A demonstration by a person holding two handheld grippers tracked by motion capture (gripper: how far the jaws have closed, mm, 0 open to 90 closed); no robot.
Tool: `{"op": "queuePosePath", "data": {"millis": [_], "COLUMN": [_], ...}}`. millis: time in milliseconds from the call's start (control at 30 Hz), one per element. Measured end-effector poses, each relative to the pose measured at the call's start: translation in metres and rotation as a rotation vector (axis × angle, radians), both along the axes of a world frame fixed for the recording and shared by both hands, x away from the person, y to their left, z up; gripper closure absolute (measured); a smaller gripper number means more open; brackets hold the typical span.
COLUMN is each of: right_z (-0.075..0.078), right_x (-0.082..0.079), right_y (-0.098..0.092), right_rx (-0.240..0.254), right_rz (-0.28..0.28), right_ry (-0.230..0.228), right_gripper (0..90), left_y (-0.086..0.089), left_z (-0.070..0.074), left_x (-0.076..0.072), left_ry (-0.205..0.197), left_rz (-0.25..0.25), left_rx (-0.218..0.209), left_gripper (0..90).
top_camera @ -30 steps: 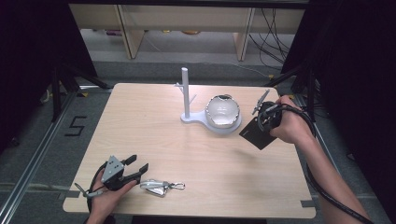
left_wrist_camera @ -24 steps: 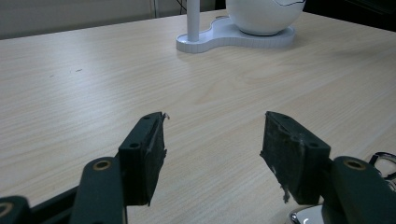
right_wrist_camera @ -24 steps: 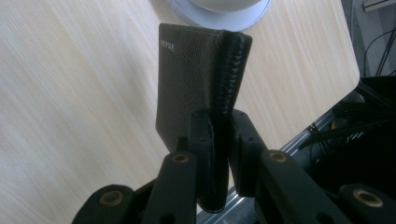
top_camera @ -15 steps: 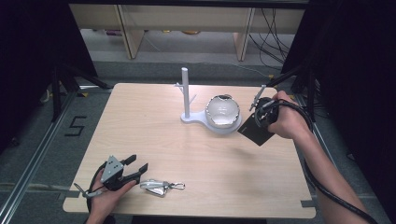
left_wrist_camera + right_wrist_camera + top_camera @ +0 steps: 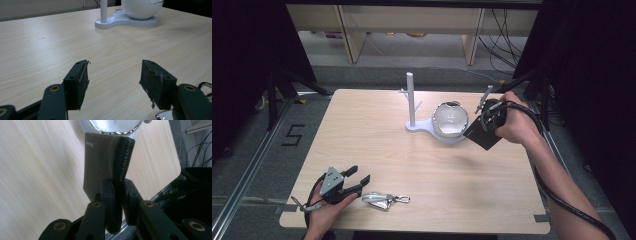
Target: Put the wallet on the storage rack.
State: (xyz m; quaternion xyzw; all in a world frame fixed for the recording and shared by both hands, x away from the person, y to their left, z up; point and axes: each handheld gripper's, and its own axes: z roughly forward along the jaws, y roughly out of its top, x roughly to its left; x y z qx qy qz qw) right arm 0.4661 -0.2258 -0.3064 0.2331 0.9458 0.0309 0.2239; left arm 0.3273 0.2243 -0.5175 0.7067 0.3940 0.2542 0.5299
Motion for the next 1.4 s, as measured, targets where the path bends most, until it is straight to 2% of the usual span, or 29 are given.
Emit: {"op": "queuePosePath", "data": {"millis": [233,567,633,700,733,867,1033,1100,1133,1400], "right_z": [0.008,0.010,0.011,0.013,0.014,0.015,0.015,0.015,0.013,0.006], "right_x": [0.006,0.015,0.016,0.018,0.020,0.024,0.032,0.033,0.034,0.047], "right_y": [0.009,0.020,0.023,0.025,0.026,0.032,0.040,0.044,0.046,0.057], "right_rx": [0.012,0.011,0.021,0.018,0.016,0.017,0.013,0.010,0.023,0.023], "right_rz": [0.016,0.039,0.029,0.029,0.046,0.057,0.075,0.077,0.078,0.092], "right_ry": [-0.033,-0.065,-0.066,-0.087,-0.091,-0.101,-0.126,-0.133,-0.135,-0.143], "right_gripper": [81.7,81.7,81.7,81.7,81.7,81.7,81.7,81.7,81.7,81.7], "left_y": [0.000,0.000,0.000,0.000,0.000,0.001,0.001,0.002,0.002,0.002], "left_z": [0.000,0.000,0.000,0.000,0.000,0.000,0.000,0.000,0.000,0.000], "left_x": [0.000,0.000,0.000,0.000,0.000,0.000,-0.001,-0.001,-0.001,0.000], "left_ry": [0.000,0.000,0.001,0.000,0.000,0.001,-0.005,0.005,0.005,0.003], "left_rz": [-0.001,0.000,0.000,0.000,0.000,0.003,0.005,0.006,0.007,0.005], "left_rx": [-0.001,-0.002,-0.002,-0.002,-0.002,-0.002,-0.005,0.004,0.004,0.003], "left_gripper": [38.6,38.5,38.5,38.5,38.5,38.5,38.5,38.5,38.5,38.5]}}
